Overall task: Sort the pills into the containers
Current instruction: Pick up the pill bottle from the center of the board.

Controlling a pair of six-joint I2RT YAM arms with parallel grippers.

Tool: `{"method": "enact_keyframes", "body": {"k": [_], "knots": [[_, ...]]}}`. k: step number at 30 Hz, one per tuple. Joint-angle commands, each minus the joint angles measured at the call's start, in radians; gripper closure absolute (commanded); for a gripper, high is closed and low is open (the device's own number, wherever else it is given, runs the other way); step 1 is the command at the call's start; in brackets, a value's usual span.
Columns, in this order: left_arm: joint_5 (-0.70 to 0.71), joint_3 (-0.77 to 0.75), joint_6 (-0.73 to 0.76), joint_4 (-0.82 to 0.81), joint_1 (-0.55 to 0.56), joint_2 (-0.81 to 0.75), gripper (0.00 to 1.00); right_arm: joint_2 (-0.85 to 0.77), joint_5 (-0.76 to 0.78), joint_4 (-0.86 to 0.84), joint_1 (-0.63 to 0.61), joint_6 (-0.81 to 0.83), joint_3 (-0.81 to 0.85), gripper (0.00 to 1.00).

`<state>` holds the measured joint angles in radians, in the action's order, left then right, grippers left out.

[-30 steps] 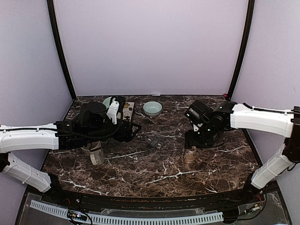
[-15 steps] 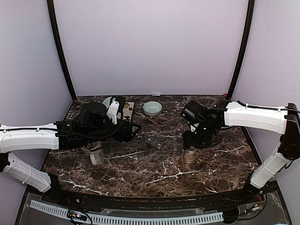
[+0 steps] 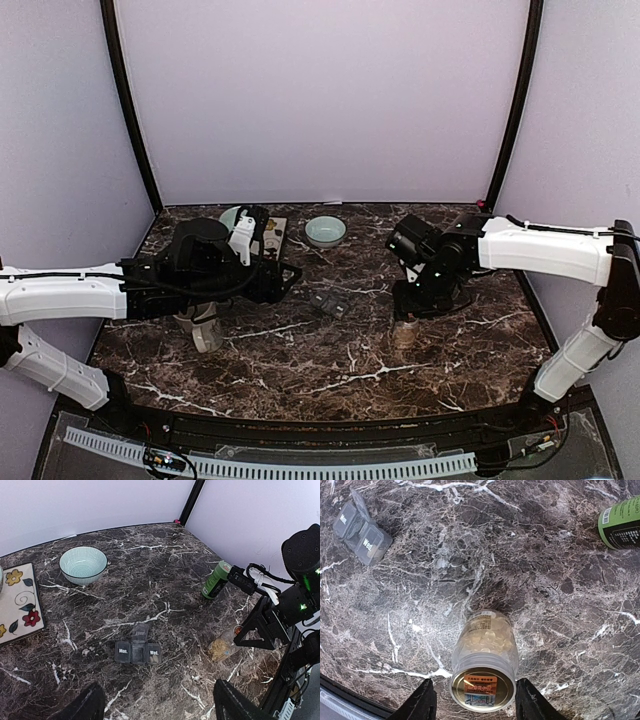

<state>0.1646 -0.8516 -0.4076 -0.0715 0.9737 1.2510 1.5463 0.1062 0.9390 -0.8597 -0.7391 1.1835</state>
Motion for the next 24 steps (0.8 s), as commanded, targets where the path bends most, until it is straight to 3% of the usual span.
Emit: {"method": "enact_keyframes", "body": {"k": [1,12,24], "knots": [[0.008,-0.01,-0.008,0.002,0.005,-0.005,0.22,0.014,-0.005,-0.006,-0.006,0.001,0.001,0.46],[0.007,-0.007,-0.015,0.006,0.005,-0.009,0.22,0.021,-0.014,-0.021,0.001,0.009,-0.014,0.46],[0.012,-0.005,-0.006,0.006,0.005,-0.004,0.22,0.039,-0.025,-0.018,0.008,0.021,-0.014,0.56]]}}
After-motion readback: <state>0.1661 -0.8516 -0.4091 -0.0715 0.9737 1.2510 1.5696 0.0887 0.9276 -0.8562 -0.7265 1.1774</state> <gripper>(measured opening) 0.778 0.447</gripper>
